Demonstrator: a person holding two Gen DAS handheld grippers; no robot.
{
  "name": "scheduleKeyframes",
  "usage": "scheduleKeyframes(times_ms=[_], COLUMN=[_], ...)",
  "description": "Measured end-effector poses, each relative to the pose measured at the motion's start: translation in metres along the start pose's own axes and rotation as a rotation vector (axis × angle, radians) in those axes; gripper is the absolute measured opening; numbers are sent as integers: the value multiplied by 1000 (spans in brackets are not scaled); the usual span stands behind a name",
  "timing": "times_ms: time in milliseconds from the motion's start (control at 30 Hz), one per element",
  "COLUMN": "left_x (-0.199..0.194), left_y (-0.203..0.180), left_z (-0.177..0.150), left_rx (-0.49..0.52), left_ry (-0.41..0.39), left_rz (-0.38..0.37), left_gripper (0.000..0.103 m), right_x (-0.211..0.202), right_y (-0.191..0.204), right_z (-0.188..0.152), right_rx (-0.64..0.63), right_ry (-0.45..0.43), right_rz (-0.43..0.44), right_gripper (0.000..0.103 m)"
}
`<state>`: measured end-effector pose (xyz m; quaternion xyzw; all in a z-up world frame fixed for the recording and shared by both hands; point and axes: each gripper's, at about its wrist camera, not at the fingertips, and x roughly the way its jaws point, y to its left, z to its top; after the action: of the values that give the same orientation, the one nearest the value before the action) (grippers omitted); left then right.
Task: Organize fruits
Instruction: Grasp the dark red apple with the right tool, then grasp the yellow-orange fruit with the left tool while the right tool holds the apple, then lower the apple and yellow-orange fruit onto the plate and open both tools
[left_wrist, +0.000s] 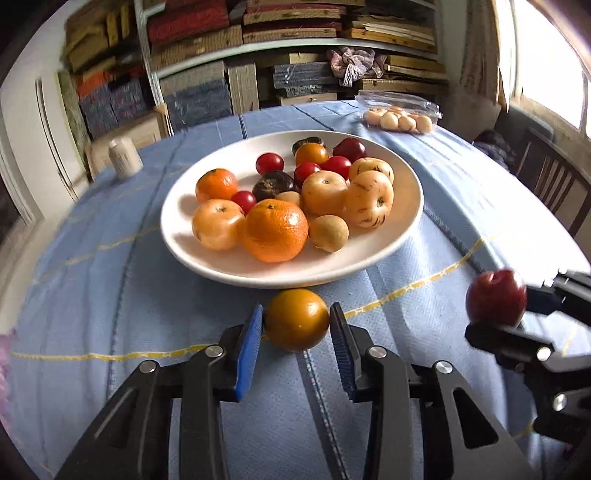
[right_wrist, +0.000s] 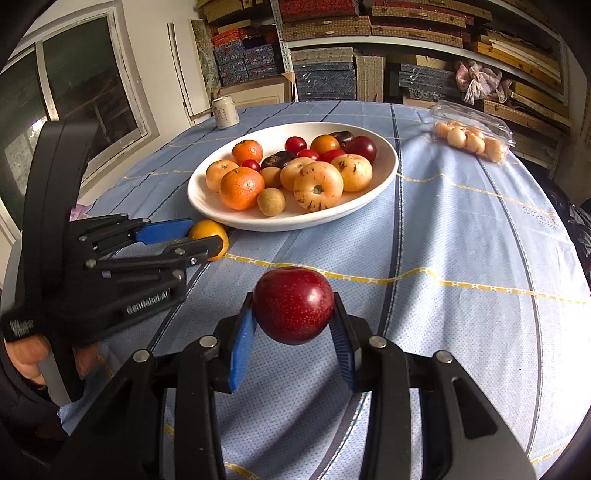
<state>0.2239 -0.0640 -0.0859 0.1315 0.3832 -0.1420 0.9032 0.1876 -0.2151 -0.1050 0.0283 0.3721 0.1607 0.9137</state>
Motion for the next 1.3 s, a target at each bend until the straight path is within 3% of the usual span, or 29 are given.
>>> scheduleKeyframes(times_ms=[233, 333, 400, 433, 600, 867, 1100, 1300], left_x=[10, 22, 20, 17, 2, -31, -52, -45], left_y=[6, 14, 16, 14, 11, 22, 31, 42], left_z=[1, -1, -2, -1, -4, -5, 16, 58], left_rx=[-46, -91, -97, -83, -64, -95, -98, -114], left_ry=[33, 80, 69, 55, 5, -54, -110, -131], left_rz=[-28, -46, -39, -29, -4, -43, -40, -33], left_gripper=[40, 48, 47, 39, 39, 39, 39, 39], right_x=[2, 0, 0, 0, -3, -15, -33, -26], right_y=[1, 3, 4, 4, 2, 5, 7, 7], right_z=[-1, -1, -2, -2, -2, 3, 44, 102], right_rx=[0, -4, -7, -8, 1, -19, -61, -99], right_ry=[5, 0, -1, -1, -7, -32, -92, -116], right_rz=[-6, -4, -6, -7, -11, 3, -8, 0], right_gripper=[38, 38, 38, 38, 38, 38, 38, 38])
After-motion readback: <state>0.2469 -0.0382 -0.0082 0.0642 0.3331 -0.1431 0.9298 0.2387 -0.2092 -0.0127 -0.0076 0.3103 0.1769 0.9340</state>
